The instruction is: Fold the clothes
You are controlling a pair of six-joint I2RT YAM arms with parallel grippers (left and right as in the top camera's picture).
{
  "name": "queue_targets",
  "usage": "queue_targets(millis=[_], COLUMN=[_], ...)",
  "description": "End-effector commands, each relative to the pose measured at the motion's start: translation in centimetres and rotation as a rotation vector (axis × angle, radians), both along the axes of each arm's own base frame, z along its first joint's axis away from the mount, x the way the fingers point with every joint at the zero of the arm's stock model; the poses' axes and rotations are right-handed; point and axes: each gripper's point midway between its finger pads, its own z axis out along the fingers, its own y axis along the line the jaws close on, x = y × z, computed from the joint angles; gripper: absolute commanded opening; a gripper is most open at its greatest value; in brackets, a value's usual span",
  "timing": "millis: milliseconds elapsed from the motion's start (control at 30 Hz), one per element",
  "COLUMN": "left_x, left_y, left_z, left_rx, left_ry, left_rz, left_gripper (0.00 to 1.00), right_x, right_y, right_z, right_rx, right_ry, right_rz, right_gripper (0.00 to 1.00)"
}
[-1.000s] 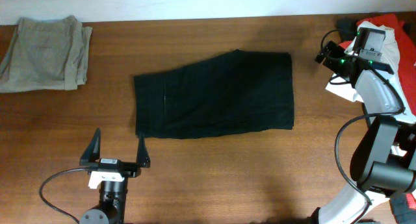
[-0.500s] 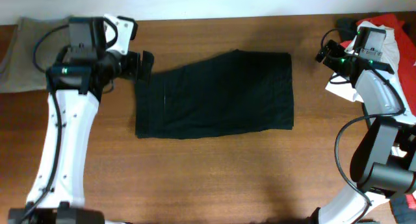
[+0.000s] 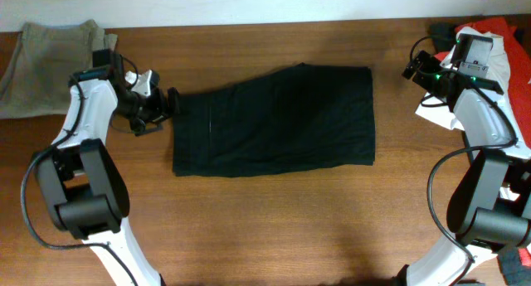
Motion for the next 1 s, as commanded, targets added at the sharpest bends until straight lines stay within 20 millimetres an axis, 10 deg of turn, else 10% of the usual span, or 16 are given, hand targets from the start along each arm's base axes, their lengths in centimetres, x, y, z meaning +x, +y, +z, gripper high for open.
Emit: queue_targets(millis=[0,367,400,467,567,733,867,967], left_x=[-0.5,-4.3,-4.2,-4.0,-3.8,-5.0,-4.5,-2.8], left_y=[2.2,-3.1,-3.0,-3.1,-3.2,3.8,14.0,15.3], left_z=[-2.9,-9.1,-9.2,-9.3,-9.3,-10.0,-2.6,2.5], left_rx=[0.084,-0.041,-0.034,-0.027,-0.025,0.289,0.552,0.565], left_ry=[0.051,0.24,0.236,0.228,0.218,0.376,0.444,0.367], left_rz=[-0.013,-0.167,-0.167,-0.173,-0.176,-0.006,0.194,0.241], left_gripper=[0.99,0.99,0.65,0.53,0.08,0.01,0.01,0.01], right_x=[0.2,0.2,0.2,0.2,0.2,0.2,0.2,0.2], right_y=[-0.4,-0.3,-0.3,-0.4,-0.3,-0.3,-0.4,-0.3], right_z=[1.1,1.1,1.1,1.1,1.1,1.1,1.1,1.1], right_rx=[-0.013,-0.013,-0.013,-0.013,-0.013,-0.013,-0.013,-0.013], right_ry=[-0.024,-0.024,-0.024,-0.024,-0.024,-0.024,-0.024,-0.024], right_rz=[-0.006,-0.006,-0.006,-0.006,-0.006,-0.006,-0.006,-0.006], right_gripper=[0.99,0.99,0.99,0.99,0.99,0.99,0.99,0.99])
